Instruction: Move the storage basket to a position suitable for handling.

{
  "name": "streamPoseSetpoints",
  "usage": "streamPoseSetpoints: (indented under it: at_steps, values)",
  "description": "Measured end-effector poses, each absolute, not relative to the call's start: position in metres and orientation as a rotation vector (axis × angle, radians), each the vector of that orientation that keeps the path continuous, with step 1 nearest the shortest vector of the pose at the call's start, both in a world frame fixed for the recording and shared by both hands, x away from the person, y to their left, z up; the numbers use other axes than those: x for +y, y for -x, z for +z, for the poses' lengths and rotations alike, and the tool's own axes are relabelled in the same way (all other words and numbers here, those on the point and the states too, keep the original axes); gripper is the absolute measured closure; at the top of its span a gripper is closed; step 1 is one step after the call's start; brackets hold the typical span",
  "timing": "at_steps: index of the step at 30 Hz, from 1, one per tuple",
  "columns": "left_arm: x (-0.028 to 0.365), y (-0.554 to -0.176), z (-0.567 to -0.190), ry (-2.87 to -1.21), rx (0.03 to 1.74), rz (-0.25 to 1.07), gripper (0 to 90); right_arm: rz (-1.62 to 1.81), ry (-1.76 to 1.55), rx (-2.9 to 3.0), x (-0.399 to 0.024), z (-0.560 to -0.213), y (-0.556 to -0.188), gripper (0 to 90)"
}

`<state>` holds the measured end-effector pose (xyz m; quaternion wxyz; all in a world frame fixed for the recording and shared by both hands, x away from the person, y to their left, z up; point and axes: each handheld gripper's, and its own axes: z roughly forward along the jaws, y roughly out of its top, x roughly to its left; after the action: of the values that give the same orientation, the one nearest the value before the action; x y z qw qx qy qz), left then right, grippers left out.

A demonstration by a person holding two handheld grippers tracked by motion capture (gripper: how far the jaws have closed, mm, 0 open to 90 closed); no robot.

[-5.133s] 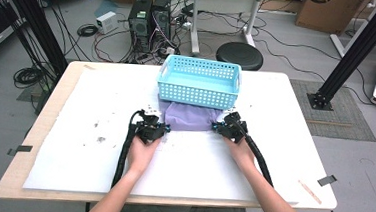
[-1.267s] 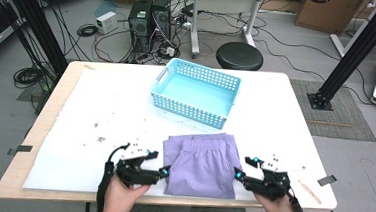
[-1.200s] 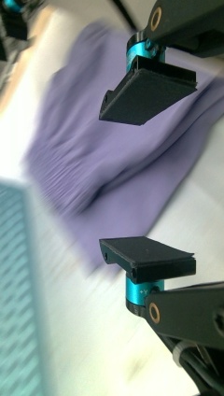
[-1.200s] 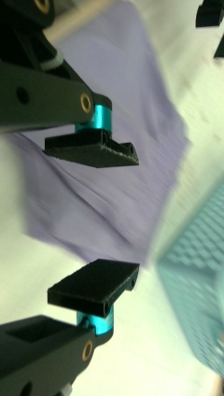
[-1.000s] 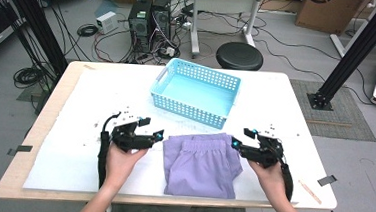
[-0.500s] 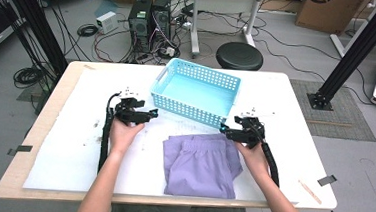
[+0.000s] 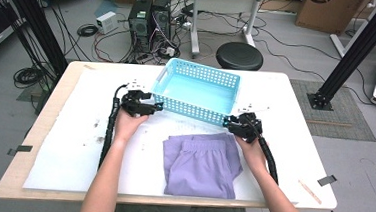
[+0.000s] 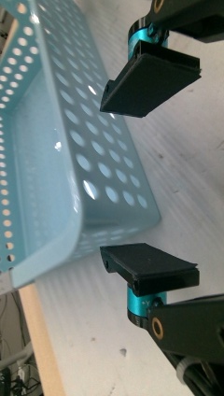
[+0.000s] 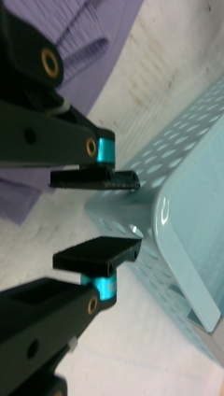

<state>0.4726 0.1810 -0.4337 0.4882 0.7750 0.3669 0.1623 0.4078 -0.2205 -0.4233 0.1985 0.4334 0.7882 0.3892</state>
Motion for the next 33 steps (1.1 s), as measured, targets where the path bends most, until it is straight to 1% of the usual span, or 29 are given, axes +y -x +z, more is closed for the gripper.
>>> streamPoseSetpoints:
  at_steps: [1,3,4,6,7,8,9,10,12,13,14,15,19,22,29,33]
  values:
    - [0.180,-0.473,-0.435,-1.887,0.889,0.402,26.1,1.084,-1.222,2.190,-0.222,-0.423,-0.409,63.5]
    - [0.179,-0.475,-0.437,-1.878,0.873,0.413,26.1,1.115,-1.245,2.167,-0.225,-0.424,-0.411,47.5]
    - [0.179,-0.476,-0.437,-1.875,0.870,0.417,26.1,1.140,-1.246,2.169,-0.225,-0.424,-0.412,44.8]
    - [0.177,-0.482,-0.438,-1.896,0.883,0.378,26.1,1.169,-1.219,2.158,-0.224,-0.424,-0.413,39.7]
    - [0.174,-0.485,-0.437,-1.908,0.882,0.372,26.1,1.178,-1.197,2.157,-0.223,-0.424,-0.414,39.0]
    - [0.171,-0.488,-0.436,-1.919,0.873,0.378,26.1,1.182,-1.187,2.170,-0.222,-0.424,-0.415,38.5]
    - [0.168,-0.488,-0.434,-1.922,0.859,0.399,26.9,1.171,-1.173,2.184,-0.220,-0.425,-0.417,35.3]
    - [0.166,-0.488,-0.433,-1.925,0.854,0.428,28.2,1.149,-1.165,2.187,-0.218,-0.425,-0.420,34.2]
    - [0.165,-0.487,-0.434,-1.934,0.864,0.436,28.2,1.118,-1.163,2.178,-0.217,-0.425,-0.423,36.3]
    - [0.165,-0.487,-0.434,-1.937,0.870,0.431,30.3,1.125,-1.162,2.177,-0.218,-0.426,-0.424,37.5]
    - [0.165,-0.485,-0.434,-1.932,0.880,0.430,33.6,1.126,-1.172,2.176,-0.220,-0.427,-0.426,40.6]
    - [0.165,-0.484,-0.433,-1.949,0.863,0.423,39.1,1.113,-1.182,2.170,-0.222,-0.428,-0.428,48.9]
    - [0.156,-0.475,-0.428,-1.994,0.823,0.439,39.7,1.106,-1.184,2.173,-0.233,-0.427,-0.431,49.1]
    - [0.151,-0.465,-0.428,-1.995,0.809,0.429,40.0,1.081,-1.190,2.193,-0.240,-0.425,-0.431,49.3]
    - [0.148,-0.430,-0.427,-2.001,0.795,0.403,40.4,1.055,-1.154,2.256,-0.252,-0.422,-0.415,49.4]
    - [0.147,-0.415,-0.428,-1.995,0.804,0.415,40.4,1.065,-1.144,2.262,-0.254,-0.422,-0.409,49.7]
